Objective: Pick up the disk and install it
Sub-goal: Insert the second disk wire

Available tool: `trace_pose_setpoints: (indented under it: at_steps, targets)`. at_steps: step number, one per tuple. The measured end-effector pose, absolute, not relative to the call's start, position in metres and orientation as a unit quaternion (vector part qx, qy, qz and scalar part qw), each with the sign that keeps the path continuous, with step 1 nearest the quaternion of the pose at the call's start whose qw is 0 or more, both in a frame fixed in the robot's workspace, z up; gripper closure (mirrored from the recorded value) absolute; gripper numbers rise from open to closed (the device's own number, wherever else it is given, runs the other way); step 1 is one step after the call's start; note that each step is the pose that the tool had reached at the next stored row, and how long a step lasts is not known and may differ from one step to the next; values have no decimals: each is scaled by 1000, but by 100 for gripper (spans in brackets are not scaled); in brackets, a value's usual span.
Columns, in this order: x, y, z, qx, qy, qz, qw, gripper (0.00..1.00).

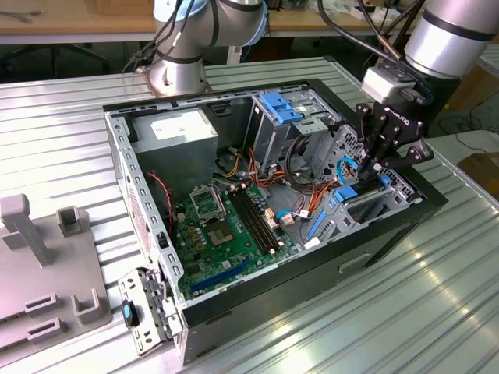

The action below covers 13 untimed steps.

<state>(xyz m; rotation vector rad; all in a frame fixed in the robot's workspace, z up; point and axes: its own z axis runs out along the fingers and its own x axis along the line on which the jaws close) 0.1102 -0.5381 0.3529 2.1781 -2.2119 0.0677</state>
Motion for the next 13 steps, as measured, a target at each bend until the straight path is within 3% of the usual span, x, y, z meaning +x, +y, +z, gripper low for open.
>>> trace_pose_setpoints:
  at_steps: [6, 13]
  targets:
    - [107, -547, 352, 711, -703, 17, 6, 84]
    - [107, -548, 351, 711, -703, 16, 4, 84]
